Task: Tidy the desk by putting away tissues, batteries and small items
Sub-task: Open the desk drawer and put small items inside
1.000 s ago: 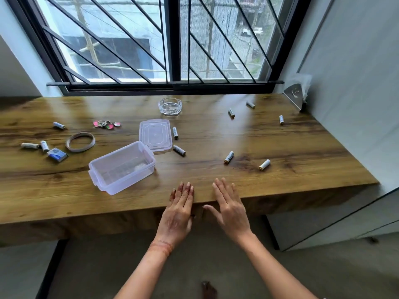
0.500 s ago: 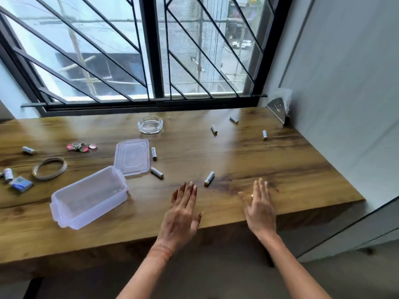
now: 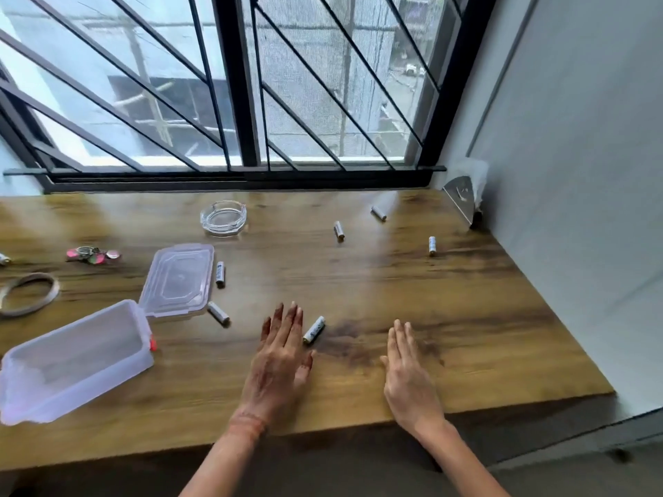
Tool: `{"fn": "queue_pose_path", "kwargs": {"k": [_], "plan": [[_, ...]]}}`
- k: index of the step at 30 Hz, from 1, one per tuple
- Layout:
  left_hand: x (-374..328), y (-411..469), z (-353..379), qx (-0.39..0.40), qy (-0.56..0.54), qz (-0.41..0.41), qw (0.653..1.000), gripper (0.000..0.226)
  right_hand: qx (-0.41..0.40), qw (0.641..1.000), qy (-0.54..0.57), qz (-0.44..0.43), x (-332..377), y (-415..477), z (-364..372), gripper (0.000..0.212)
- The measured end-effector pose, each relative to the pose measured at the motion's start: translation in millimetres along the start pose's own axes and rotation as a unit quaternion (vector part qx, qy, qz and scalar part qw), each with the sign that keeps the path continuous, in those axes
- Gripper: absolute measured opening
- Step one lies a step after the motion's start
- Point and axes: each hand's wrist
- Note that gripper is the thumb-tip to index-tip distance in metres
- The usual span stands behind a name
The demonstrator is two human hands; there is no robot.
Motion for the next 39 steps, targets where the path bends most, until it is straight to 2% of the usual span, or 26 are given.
{"fn": "queue_pose_path", "kwargs": {"k": [6,10,17,22,26,30,32,35,39], "plan": [[-2.1,4.5,1.3,-0.019,-0.014,-0.030,0.999,0.067,0.011,0.999,-0.028,-0.037,-3.0,15.9,-0.7,0.063],[2.0,9.6,-1.1,-0.024,-0.015,-0.037,0.999,0.067,0.008,0.997,-0.064,-0.048,-3.1,21.9,-1.1,0.057],[17.3,35.5,-15.0,-0.057,-0.012,-0.049,0.997,0.066,-0.043,0.995,-0.022,-0.086,16.5,62.3,-14.3,0.064],[42.2,73.5,-35.9,-0.081,0.003,-0.051,0.995,0.066,-0.063,0.991,0.025,-0.118,48.3,118.7,-17.4,0.085],[77.0,120.2,-56.6,-0.096,0.015,-0.055,0.994,0.068,-0.069,0.988,0.038,-0.130,88.5,174.9,-20.5,0.075],[115.9,161.9,-72.6,-0.069,-0.010,-0.083,0.994,0.069,-0.058,0.988,0.061,-0.132,125.0,229.0,-17.1,0.075],[135.3,178.7,-76.0,-0.046,-0.038,-0.120,0.991,0.070,-0.043,0.987,0.079,-0.132,139.0,253.8,-11.9,0.064],[162.7,200.4,-78.2,0.000,-0.075,-0.177,0.981,0.069,0.005,0.987,0.118,-0.113,157.0,285.0,-0.3,0.060],[192.3,223.1,-70.4,0.074,-0.097,-0.206,0.971,0.067,0.066,0.980,0.173,-0.074,174.4,317.8,18.6,0.061]]}}
Point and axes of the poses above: each hand's wrist, its own y-axis towards the middle knuckle, its own z-axis out of the palm, x = y × z, and after that the axes turned 9 degrees about -z, right-handed
